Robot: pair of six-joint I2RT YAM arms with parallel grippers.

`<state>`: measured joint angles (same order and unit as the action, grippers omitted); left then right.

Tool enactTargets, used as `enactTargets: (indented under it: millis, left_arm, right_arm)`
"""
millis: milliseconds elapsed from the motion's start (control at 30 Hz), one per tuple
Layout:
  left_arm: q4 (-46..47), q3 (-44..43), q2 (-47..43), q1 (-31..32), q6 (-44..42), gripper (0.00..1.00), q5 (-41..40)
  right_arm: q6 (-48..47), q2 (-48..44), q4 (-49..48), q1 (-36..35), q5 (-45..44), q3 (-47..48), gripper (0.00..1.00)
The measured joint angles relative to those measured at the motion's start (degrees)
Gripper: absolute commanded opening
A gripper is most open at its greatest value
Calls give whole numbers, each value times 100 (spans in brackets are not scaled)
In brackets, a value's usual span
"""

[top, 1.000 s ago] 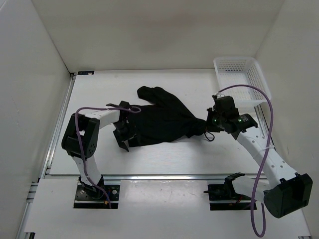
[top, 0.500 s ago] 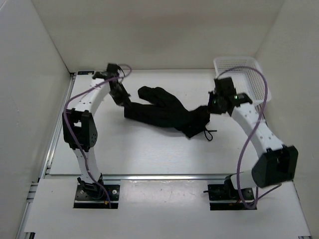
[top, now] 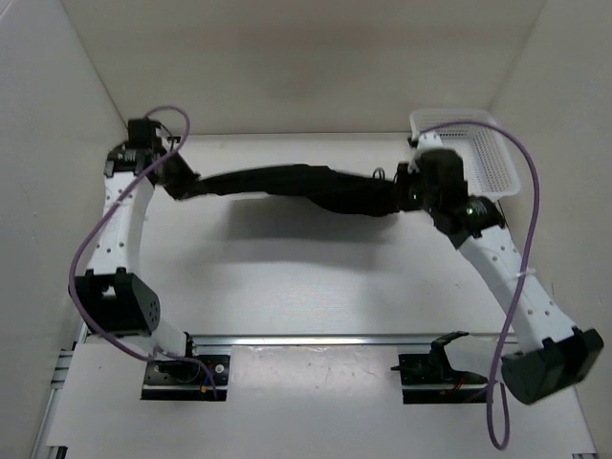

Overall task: Fold and stack the shorts
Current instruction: Flatten the shorts out

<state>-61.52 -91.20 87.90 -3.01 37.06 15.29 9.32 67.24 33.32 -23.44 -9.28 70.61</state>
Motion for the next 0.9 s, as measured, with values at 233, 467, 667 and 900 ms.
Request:
enactTargets:
  millis: [233, 467, 667, 900]
  left_arm:
    - [199, 2649, -343, -48, -66, 10, -55]
    - [365, 2885, -356, 4, -85, 10, -173]
    - [439, 2885, -358, 13, -118, 10, -243]
    - [463, 2885, -358, 13, -127, 10, -262]
  right_arm:
    - [1248, 22, 903, 11, -313, -1311, 74]
    - [3058, -745, 483, 256, 813, -2094, 70]
    - [5051, -1366, -470, 149, 1843, -4092, 69]
    - [6561, -1803, -1397, -142, 2190, -5228, 65]
